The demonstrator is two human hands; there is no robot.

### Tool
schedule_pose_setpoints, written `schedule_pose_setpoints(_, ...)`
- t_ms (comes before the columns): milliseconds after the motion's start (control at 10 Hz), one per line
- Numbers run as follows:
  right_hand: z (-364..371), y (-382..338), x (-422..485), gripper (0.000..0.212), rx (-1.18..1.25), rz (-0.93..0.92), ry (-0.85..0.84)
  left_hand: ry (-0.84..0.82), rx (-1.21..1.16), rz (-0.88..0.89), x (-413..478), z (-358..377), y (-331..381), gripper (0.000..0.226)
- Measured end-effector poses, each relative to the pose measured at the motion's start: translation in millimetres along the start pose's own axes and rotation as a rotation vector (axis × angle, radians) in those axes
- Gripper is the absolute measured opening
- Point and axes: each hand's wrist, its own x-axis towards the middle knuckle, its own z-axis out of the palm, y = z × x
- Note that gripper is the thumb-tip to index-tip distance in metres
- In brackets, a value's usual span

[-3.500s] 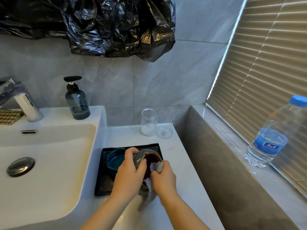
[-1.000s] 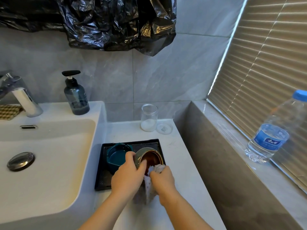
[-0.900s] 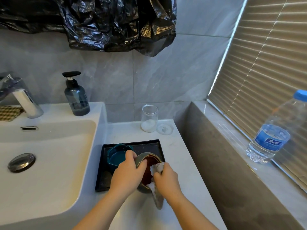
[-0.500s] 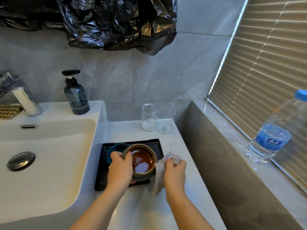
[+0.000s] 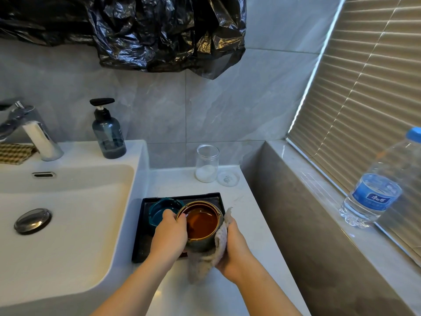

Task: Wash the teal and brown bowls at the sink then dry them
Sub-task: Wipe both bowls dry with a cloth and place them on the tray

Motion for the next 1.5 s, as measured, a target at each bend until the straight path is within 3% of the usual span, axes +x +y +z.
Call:
schedule_pose_setpoints(100, 2, -8, 6, 0.040, -0.208, -0.073, 0.157, -0.050, 0.043, -0.033, -5, -2, 0, 0.022)
schedule_pose_setpoints(200, 5, -18, 0, 0.042, 0.034, -0.080, 0.059, -0.168, 0.020, -0.027, -7, 1, -5, 0.021)
schedule_pose_setpoints(300, 9, -18, -12, 0.060, 0.158, 0.009, -0.120, -0.185, -0.052, 0.013, -12, 5, 0, 0.021)
schedule_pose_setpoints(400, 8, -16, -14, 0.076, 0.228, 0.144, -0.183, -0.062, 0.033, 0.137, -11, 9, 1, 0.023)
schedule_pose_setpoints(700, 5, -18, -15, 0.050, 0.016, 0.272, -0.168, 0.082, 0.280, 0.216, 11, 2, -3, 0.025)
schedule_pose_setpoints(800, 0, -23, -17, 0.027, 0.079, 0.178, -0.091, 0.089, 0.263, 0.138, 25, -5, -6, 0.023)
schedule_pose_setpoints(900, -10, -32, -9, 0.024, 0.052, 0.055, 0.099, 0.051, 0.263, 0.053, 34, -7, -9, 0.023)
schedule_pose_setpoints(1100, -22, -23, 3, 0.020, -0.124, 0.024, 0.326, -0.081, 0.208, -0.110, 44, 12, -7, 0.033)
schedule_pose_setpoints(1200, -26, -14, 8, 0.014, -0.221, 0.000, 0.374, -0.097, 0.324, -0.078, 43, 25, -1, 0.035)
schedule_pose_setpoints(1300, -26, -8, 13, 0.008, -0.320, -0.085, 0.362, -0.105, 0.465, -0.028, 43, 37, 3, 0.035)
schedule_pose_setpoints(1400, -26, -9, 13, 0.009, -0.607, -0.245, 0.325, -0.090, 0.483, -0.026, 43, 44, 3, 0.037)
schedule_pose_setpoints(1500, -25, -10, 11, 0.029, -1.019, -0.337, 0.162, -0.068, 0.424, -0.034, 44, 43, 1, 0.032)
